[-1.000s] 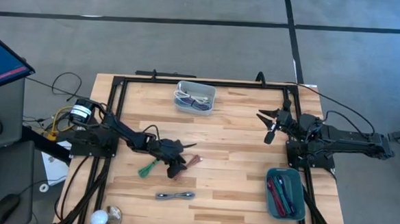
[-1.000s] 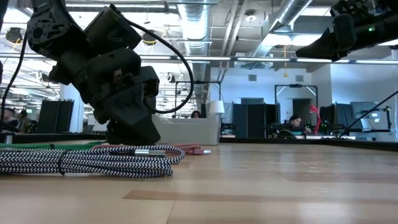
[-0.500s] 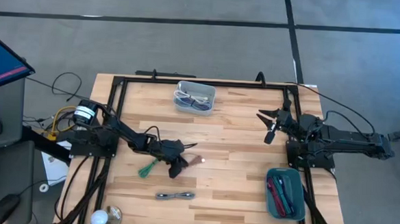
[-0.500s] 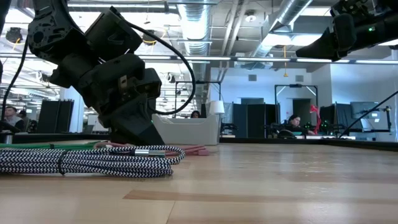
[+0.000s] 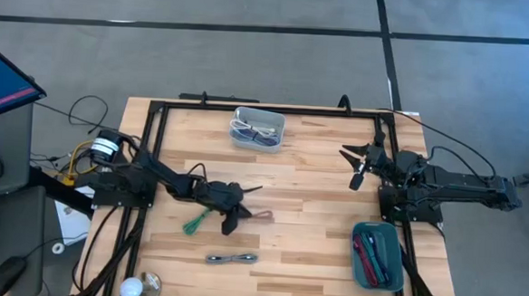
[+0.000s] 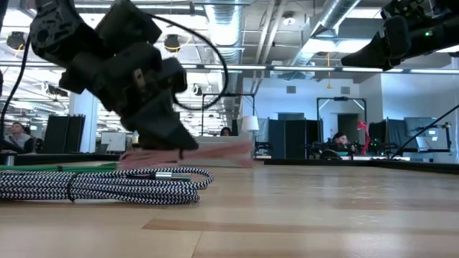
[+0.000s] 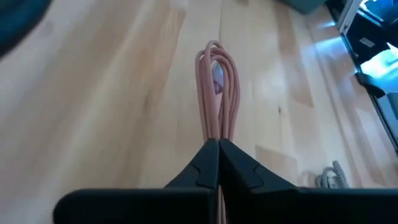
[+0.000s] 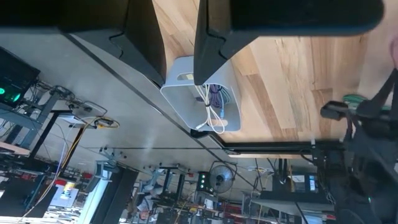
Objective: Pick & Place USB Port
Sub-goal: Put the pink charger cable into the gray bin
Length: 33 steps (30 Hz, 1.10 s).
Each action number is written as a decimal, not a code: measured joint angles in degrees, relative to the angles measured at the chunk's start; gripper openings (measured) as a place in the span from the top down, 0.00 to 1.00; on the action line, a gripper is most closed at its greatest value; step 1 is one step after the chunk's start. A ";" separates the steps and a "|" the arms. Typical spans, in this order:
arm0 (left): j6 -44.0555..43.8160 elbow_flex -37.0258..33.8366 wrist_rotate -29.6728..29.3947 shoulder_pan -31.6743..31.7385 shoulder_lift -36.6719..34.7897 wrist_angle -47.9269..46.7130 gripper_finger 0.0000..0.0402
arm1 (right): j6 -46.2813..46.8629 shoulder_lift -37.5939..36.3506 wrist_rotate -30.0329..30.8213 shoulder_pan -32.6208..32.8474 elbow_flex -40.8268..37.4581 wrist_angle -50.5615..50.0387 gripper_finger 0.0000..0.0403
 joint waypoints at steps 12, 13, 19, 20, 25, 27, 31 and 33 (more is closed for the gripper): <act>18.41 0.10 -6.70 6.42 -12.09 -1.18 0.99 | 0.01 0.00 0.00 0.02 0.00 0.00 0.81; 20.13 0.10 -7.68 7.34 -12.92 -1.12 0.99 | 0.01 0.00 0.00 0.02 0.00 0.00 0.81; 29.70 0.10 -13.44 14.09 -16.59 -1.09 0.99 | 0.01 0.00 0.00 0.02 0.00 0.00 0.81; 30.66 0.10 -13.63 15.47 -16.89 -1.11 0.99 | 0.01 0.00 0.00 0.02 0.00 0.00 0.81; 33.88 0.12 -13.63 22.21 -17.16 -1.04 0.99 | -0.01 0.00 0.00 0.02 0.00 0.00 0.81; 34.96 0.12 -13.60 24.75 -17.12 -0.94 0.99 | -0.01 0.00 0.00 0.02 0.00 0.00 0.81; 36.13 0.12 -8.97 29.69 -17.08 1.10 0.99 | 0.01 0.00 0.11 0.02 0.00 0.02 0.81; 35.79 0.25 -4.36 32.34 -17.08 2.44 0.99 | 0.00 0.00 0.24 0.02 0.00 0.02 0.81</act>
